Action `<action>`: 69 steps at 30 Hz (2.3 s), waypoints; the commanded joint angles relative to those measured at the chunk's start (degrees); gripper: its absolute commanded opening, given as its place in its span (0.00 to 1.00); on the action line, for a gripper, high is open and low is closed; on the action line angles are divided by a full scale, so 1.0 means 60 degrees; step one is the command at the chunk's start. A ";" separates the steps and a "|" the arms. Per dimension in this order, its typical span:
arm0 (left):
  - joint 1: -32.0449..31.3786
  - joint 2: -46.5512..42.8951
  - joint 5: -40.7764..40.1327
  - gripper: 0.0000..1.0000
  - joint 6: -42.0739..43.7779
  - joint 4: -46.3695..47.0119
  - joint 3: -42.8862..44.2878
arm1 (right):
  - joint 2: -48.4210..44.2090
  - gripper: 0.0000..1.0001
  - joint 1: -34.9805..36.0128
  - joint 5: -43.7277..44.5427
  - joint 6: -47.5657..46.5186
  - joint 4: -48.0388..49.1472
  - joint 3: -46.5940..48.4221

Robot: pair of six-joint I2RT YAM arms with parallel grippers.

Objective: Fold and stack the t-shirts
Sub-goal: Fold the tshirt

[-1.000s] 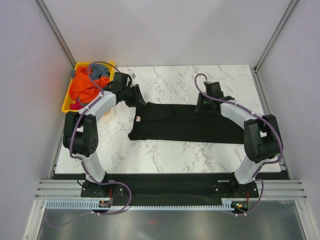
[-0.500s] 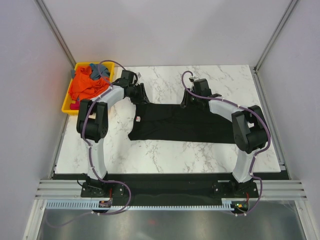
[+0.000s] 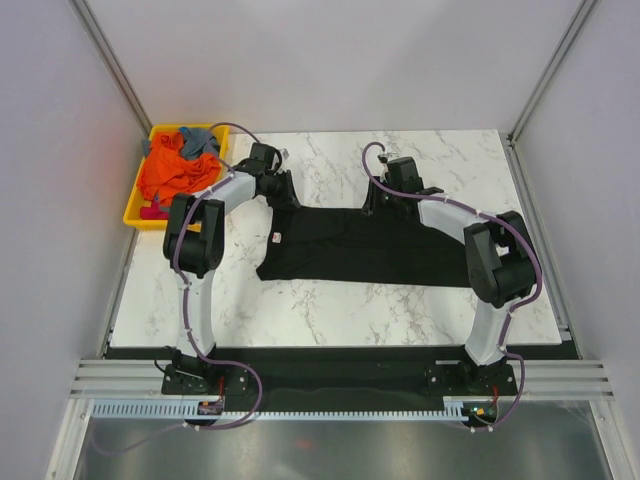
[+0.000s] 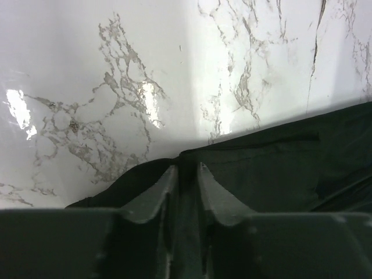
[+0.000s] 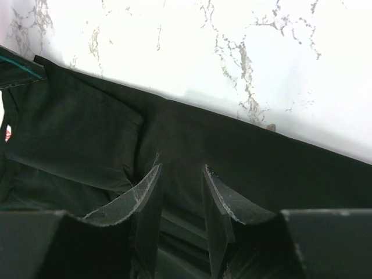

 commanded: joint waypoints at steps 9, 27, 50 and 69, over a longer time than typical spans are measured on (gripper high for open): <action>-0.0136 -0.1299 0.0344 0.04 0.0351 0.0340 -0.0259 | -0.0723 0.41 0.0017 0.0451 -0.0405 -0.0117 0.0098; -0.0150 -0.1989 0.0960 0.21 0.0277 0.0311 -0.0920 | -0.1543 0.41 0.0031 0.0261 -0.0273 -0.0425 -0.0385; -0.0150 -0.1491 0.1356 0.25 0.0277 0.0311 -0.0597 | -0.1792 0.41 0.0031 0.0421 -0.0405 -0.0586 -0.0488; -0.0267 -0.1154 0.0903 0.28 0.0438 0.0282 -0.0333 | -0.1558 0.41 0.0031 0.0437 -0.0507 -0.0601 -0.0444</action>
